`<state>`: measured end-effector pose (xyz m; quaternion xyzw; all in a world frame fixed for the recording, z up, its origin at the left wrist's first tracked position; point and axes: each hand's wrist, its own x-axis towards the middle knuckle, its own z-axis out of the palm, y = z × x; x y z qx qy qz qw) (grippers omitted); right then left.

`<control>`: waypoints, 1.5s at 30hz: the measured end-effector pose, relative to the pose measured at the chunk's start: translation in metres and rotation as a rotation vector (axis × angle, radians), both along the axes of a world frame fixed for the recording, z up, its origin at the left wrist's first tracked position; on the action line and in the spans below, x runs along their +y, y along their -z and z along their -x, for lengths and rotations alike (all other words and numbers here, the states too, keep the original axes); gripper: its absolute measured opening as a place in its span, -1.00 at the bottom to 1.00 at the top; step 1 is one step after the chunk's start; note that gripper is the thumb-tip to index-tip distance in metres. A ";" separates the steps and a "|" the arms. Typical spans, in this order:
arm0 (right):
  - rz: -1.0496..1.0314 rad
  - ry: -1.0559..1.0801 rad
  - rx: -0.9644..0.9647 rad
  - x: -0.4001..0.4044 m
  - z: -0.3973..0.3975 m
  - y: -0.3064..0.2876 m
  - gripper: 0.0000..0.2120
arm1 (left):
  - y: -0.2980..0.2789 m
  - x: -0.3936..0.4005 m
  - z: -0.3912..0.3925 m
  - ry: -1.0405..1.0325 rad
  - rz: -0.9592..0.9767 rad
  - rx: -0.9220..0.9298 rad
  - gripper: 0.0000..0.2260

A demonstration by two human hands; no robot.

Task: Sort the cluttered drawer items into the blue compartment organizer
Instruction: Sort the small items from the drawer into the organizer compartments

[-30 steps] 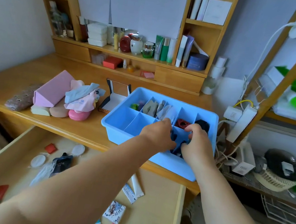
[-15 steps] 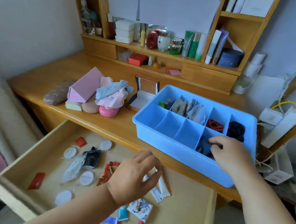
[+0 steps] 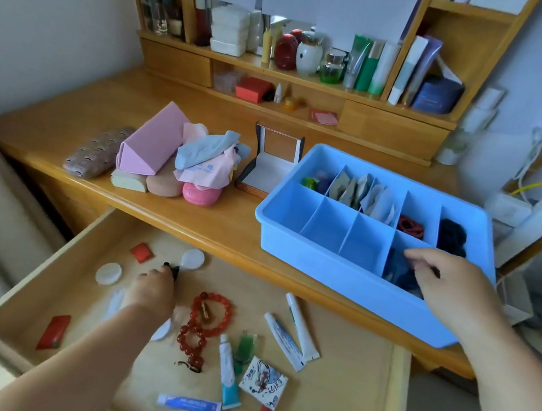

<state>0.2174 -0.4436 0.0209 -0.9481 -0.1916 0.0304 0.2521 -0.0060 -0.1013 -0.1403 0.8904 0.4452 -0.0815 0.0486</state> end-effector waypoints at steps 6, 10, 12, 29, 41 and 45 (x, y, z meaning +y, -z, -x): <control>-0.125 0.069 -0.136 0.001 0.010 -0.008 -0.74 | -0.049 -0.013 0.017 -0.055 0.076 -0.476 -0.87; -0.473 0.046 -0.339 -0.007 0.024 -0.021 -0.84 | -0.113 -0.081 0.024 -0.021 0.382 -0.945 -0.92; -0.651 -0.008 -0.232 -0.009 0.035 -0.030 -0.89 | -0.147 -0.121 0.013 -0.001 0.634 -1.177 -0.88; -0.505 0.044 0.210 -0.013 -0.008 -0.073 -0.80 | -0.202 -0.205 -0.143 0.535 0.910 -0.976 -0.69; 0.317 -0.175 -0.247 0.023 -0.013 -0.019 -0.81 | -0.163 -0.172 -0.112 0.893 0.215 -0.852 -0.82; 0.369 -0.200 -0.159 0.015 -0.013 -0.022 -0.67 | -0.165 -0.144 -0.100 0.804 0.190 -0.899 -0.73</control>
